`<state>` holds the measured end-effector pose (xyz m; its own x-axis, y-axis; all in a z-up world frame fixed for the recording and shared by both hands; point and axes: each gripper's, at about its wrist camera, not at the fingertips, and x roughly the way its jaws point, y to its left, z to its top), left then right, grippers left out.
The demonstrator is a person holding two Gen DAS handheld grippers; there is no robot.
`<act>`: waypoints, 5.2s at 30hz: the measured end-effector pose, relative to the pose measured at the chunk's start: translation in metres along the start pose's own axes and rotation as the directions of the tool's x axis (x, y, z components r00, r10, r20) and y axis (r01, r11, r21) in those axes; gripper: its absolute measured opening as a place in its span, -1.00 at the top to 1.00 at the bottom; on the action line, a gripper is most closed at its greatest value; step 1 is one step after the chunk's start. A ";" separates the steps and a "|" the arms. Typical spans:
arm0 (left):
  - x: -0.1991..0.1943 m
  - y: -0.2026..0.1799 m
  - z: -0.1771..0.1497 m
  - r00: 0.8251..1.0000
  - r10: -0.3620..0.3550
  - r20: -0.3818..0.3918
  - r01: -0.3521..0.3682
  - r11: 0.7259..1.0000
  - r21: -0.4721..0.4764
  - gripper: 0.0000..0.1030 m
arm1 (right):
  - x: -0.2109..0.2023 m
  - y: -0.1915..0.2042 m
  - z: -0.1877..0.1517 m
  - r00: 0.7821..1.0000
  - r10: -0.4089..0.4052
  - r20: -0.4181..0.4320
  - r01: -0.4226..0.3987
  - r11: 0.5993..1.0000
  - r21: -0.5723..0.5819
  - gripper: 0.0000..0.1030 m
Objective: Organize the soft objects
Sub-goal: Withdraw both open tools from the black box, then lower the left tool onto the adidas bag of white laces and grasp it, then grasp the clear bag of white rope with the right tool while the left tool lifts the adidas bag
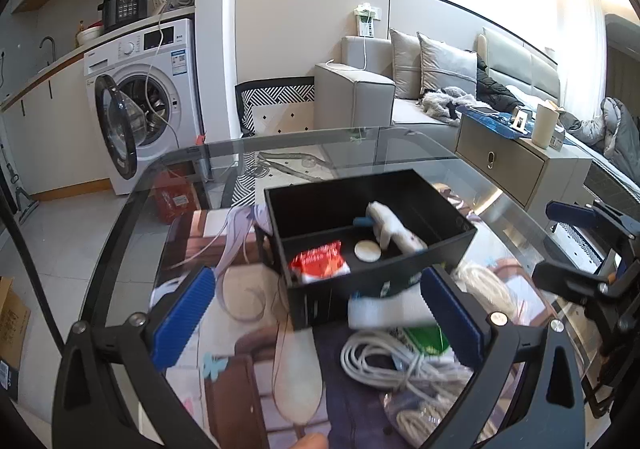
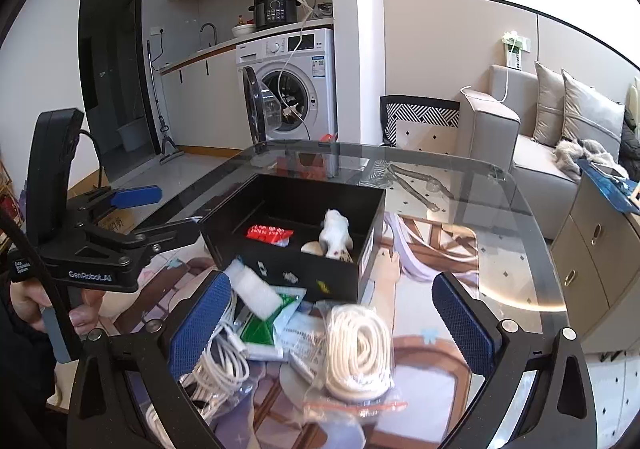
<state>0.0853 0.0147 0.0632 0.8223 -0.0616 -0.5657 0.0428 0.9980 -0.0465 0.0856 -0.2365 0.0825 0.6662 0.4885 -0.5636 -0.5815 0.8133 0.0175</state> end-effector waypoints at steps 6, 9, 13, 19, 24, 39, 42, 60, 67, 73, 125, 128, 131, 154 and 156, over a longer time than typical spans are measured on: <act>-0.015 -0.002 -0.016 1.000 -0.005 -0.009 0.005 1.000 -0.016 -1.00 | -0.010 0.003 -0.012 1.000 0.000 -0.007 0.000 1.000 -0.006 -0.99; -0.022 -0.005 -0.024 1.000 -0.007 -0.007 0.007 1.000 -0.014 -1.00 | -0.012 0.003 -0.018 1.000 0.001 -0.016 -0.001 1.000 -0.013 -0.99; -0.028 -0.010 -0.036 1.000 -0.006 -0.027 0.006 1.000 -0.013 -1.00 | -0.016 0.004 -0.026 0.999 0.018 -0.027 -0.019 1.000 -0.022 -0.99; -0.032 -0.016 -0.051 0.999 -0.001 -0.046 0.000 1.000 -0.023 -1.00 | -0.019 0.004 -0.034 0.999 0.036 -0.027 -0.037 0.999 -0.039 -0.99; -0.034 -0.018 -0.059 0.999 0.007 -0.039 -0.009 0.999 -0.045 -1.00 | -0.017 0.004 -0.038 0.999 0.040 -0.031 -0.042 0.998 -0.044 -0.99; -0.030 -0.044 -0.077 0.997 -0.035 -0.068 0.034 0.999 -0.023 -1.00 | -0.018 -0.003 -0.044 0.999 0.034 -0.019 -0.035 0.998 -0.046 -0.99; -0.028 -0.054 -0.080 0.995 -0.054 -0.085 0.054 0.999 -0.005 -1.00 | -0.019 -0.003 -0.043 0.999 0.030 -0.017 -0.031 0.998 -0.049 -0.99; -0.009 -0.089 -0.095 0.972 -0.105 -0.210 0.133 0.983 0.123 -1.00 | -0.017 -0.008 -0.046 0.999 0.021 -0.025 -0.022 0.999 -0.042 -0.99; -0.005 -0.080 -0.098 0.970 -0.055 -0.238 0.088 0.987 0.131 -1.00 | -0.017 -0.011 -0.046 1.000 0.013 -0.026 -0.014 0.999 -0.030 -0.99; -0.004 -0.059 -0.103 0.967 -0.059 -0.249 0.088 0.990 0.107 -1.00 | -0.018 -0.013 -0.046 1.000 0.008 -0.024 -0.008 1.000 -0.023 -0.99; -0.029 0.015 -0.086 0.994 -0.051 -0.102 0.043 0.996 -0.083 0.19 | 0.017 -0.023 -0.060 0.991 -0.030 -0.131 0.034 0.999 0.031 -0.99; -0.030 0.023 -0.084 0.995 -0.039 -0.090 0.029 0.993 -0.114 0.19 | 0.026 -0.028 -0.061 0.987 -0.037 -0.157 0.047 0.997 0.058 -0.99; -0.027 0.030 -0.084 0.996 -0.027 -0.089 0.015 0.990 -0.140 0.19 | 0.038 -0.030 -0.061 0.981 -0.048 -0.186 0.062 0.996 0.068 -0.99; -0.011 0.029 -0.060 0.999 0.009 -0.040 -0.013 0.994 -0.107 0.19 | 0.079 -0.031 -0.052 0.965 0.048 -0.259 -0.021 0.994 0.106 -0.21; -0.010 0.030 -0.060 0.999 0.008 -0.039 -0.012 0.994 -0.107 0.19 | 0.082 -0.031 -0.052 0.962 0.039 -0.272 -0.011 0.995 0.102 -0.03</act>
<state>0.0438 0.0441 0.0179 0.8001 -0.0539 -0.5974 -0.0281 0.9915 -0.1271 0.1338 -0.2377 -0.0076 0.4912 0.4152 -0.7657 -0.5384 0.8358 0.1078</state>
